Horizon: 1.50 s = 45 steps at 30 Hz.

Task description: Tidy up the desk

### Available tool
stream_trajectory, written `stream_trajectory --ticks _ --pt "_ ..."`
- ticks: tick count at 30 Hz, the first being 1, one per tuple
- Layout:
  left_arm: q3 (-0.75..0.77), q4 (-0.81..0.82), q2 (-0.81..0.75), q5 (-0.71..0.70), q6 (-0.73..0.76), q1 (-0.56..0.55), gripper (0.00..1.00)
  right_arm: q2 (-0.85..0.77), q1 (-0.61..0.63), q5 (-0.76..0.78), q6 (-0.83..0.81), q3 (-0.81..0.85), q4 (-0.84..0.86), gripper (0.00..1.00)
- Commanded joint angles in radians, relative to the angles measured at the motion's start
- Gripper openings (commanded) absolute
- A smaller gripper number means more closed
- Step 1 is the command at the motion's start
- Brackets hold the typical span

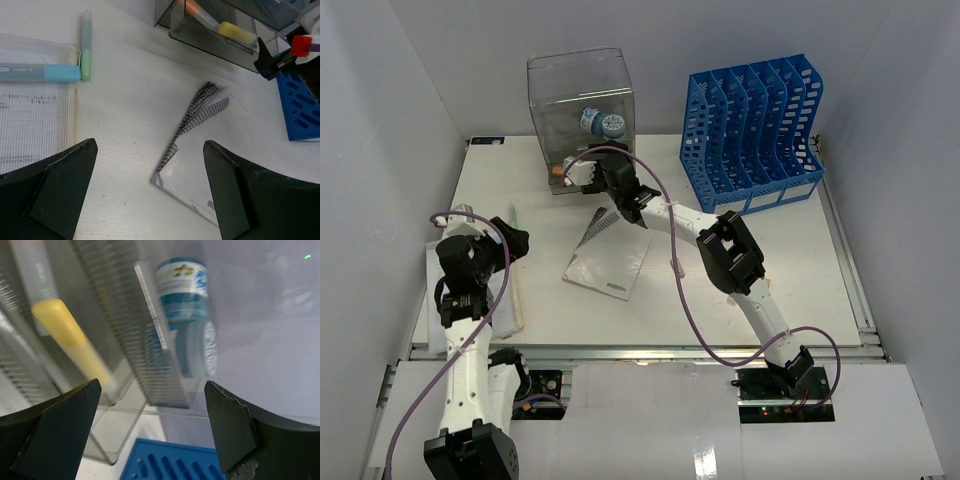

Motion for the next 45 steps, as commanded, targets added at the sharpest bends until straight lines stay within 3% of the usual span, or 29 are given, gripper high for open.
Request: stream_trajectory --ticks 1,2,4,7,8,9,12,14,17,27,38,40,45 --pt "0.01 0.066 0.111 0.056 -0.024 0.001 0.98 -0.173 -0.01 -0.026 0.148 -0.044 -0.095 0.9" --pt "0.021 0.076 0.149 0.069 -0.019 0.001 0.98 -0.233 -0.013 -0.066 0.198 -0.067 -0.142 0.9" --pt "0.054 0.076 0.21 0.075 -0.01 0.001 0.98 -0.336 -0.024 -0.206 0.258 -0.115 -0.415 0.9" --pt "0.157 0.038 0.337 0.03 0.023 0.001 0.91 -0.54 -0.063 -0.707 0.278 -0.27 -0.665 0.92" --pt "0.184 0.016 0.372 -0.001 0.043 0.001 0.86 -0.626 -0.069 -0.898 0.267 -0.367 -0.785 0.99" --pt "0.215 0.005 0.407 -0.02 0.054 0.001 0.78 -0.673 -0.069 -0.966 0.269 -0.432 -0.812 0.99" --pt "0.331 -0.021 0.553 -0.063 0.099 -0.007 0.66 -0.832 -0.07 -1.107 0.284 -0.626 -0.851 0.85" --pt "0.403 -0.031 0.646 -0.093 0.13 -0.019 0.65 -0.913 -0.072 -1.136 0.3 -0.757 -0.855 0.8" --pt "0.498 -0.045 0.772 -0.159 0.172 -0.049 0.7 -1.026 -0.106 -1.155 0.32 -0.837 -0.853 0.8" --pt "0.759 -0.037 1.107 -0.364 0.33 -0.141 0.7 -1.212 -0.436 -1.441 0.287 -1.001 -0.838 0.82" --pt "0.819 -0.066 1.257 -0.529 0.363 -0.171 0.63 -1.235 -0.463 -1.417 0.273 -1.006 -0.841 0.82" --pt "0.816 -0.072 1.271 -0.51 0.362 -0.171 0.61 -1.235 -0.466 -1.414 0.273 -1.006 -0.841 0.82" --pt "0.801 -0.074 1.299 -0.464 0.325 -0.171 0.44 -1.227 -0.481 -1.417 0.273 -1.007 -0.841 0.82"
